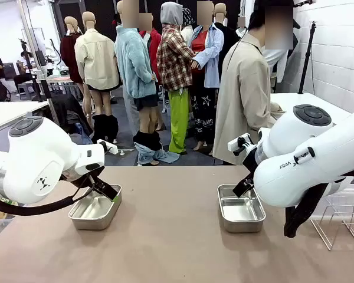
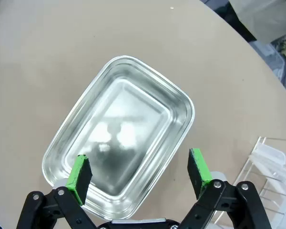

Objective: Place the bread in airtight containers.
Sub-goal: Lift both Airtight Container.

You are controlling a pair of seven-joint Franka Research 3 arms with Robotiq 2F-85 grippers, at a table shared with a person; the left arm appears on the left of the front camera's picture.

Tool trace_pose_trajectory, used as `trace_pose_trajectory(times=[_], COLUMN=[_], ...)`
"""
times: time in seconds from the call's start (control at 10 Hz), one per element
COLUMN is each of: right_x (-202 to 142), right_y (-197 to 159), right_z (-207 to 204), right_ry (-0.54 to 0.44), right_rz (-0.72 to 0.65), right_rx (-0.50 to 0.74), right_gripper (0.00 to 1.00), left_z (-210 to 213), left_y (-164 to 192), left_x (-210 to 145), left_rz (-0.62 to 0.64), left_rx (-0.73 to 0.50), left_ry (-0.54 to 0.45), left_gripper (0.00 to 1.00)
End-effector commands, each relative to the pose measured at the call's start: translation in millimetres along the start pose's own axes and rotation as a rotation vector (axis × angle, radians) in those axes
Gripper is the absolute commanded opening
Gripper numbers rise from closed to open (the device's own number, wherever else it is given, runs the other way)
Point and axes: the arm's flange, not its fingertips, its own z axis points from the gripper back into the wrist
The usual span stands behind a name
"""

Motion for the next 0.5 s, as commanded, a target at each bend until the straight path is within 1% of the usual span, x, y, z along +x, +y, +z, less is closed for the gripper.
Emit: trace_pose_trajectory(times=[0.0,0.4], right_x=[0.0,0.0], right_y=[0.0,0.0], right_z=[0.0,0.0], right_ry=[0.000,0.000], right_rz=[0.000,0.000], right_rx=[0.000,0.000], right_gripper=[1.00,1.00], left_z=[0.0,0.0], left_y=[0.0,0.0], left_x=[0.0,0.0], left_rz=[0.000,0.000], left_rx=[0.000,0.000], left_ry=[0.000,0.000], left_gripper=[1.00,1.00])
